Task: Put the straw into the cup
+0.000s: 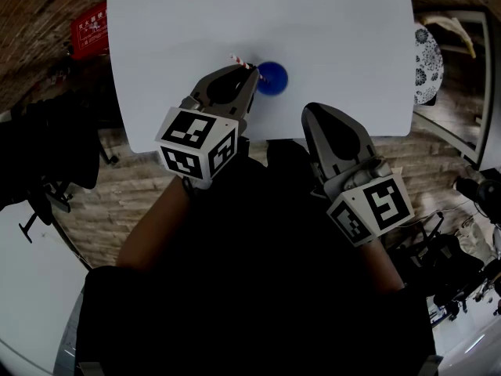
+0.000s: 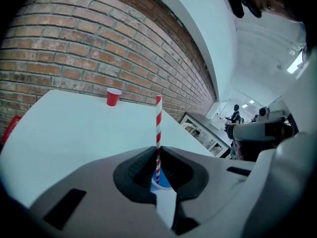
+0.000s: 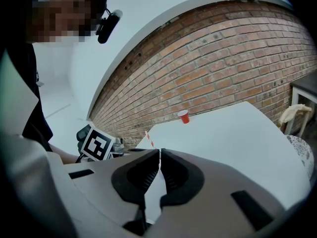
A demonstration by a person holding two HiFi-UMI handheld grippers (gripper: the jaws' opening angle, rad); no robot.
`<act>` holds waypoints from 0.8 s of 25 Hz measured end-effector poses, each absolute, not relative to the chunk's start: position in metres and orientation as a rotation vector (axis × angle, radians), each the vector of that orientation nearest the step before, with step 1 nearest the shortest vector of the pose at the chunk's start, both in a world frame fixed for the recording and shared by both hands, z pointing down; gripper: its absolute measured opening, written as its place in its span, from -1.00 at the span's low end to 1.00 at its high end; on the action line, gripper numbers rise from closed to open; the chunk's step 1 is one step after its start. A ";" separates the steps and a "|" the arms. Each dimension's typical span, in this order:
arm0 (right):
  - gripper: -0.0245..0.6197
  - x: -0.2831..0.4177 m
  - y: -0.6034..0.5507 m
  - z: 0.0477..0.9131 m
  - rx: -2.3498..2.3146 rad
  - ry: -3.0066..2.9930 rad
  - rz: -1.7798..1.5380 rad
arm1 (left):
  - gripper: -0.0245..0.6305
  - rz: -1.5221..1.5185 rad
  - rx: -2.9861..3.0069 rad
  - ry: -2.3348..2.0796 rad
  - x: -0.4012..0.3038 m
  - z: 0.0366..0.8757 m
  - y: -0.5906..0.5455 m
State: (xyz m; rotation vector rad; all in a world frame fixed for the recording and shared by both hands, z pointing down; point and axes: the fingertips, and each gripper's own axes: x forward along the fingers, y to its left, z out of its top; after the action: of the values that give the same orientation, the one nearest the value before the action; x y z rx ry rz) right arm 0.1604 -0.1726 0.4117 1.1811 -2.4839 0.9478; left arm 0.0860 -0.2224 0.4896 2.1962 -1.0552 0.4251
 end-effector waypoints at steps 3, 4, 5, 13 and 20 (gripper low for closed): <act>-0.82 0.160 -0.172 0.412 1.182 -2.483 0.952 | -0.81 0.433 2.191 -1.051 0.086 0.493 -0.221; -0.82 0.160 -0.172 0.412 1.183 -2.482 0.955 | -0.81 0.434 2.189 -1.050 0.086 0.493 -0.220; -0.82 0.161 -0.171 0.412 1.184 -2.482 0.957 | -0.81 0.435 2.187 -1.050 0.086 0.494 -0.219; -0.82 0.160 -0.167 0.412 1.186 -2.484 0.959 | -0.81 0.445 2.181 -1.062 0.086 0.500 -0.218; -0.82 0.160 -0.164 0.411 1.198 -2.482 0.963 | -0.81 0.473 2.168 -1.073 0.084 0.505 -0.216</act>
State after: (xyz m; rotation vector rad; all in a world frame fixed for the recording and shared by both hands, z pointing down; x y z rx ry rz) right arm 0.1600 -0.1638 0.4111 1.1981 -2.4823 0.9628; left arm 0.0835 -0.2163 0.5048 2.1683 -1.0727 0.4729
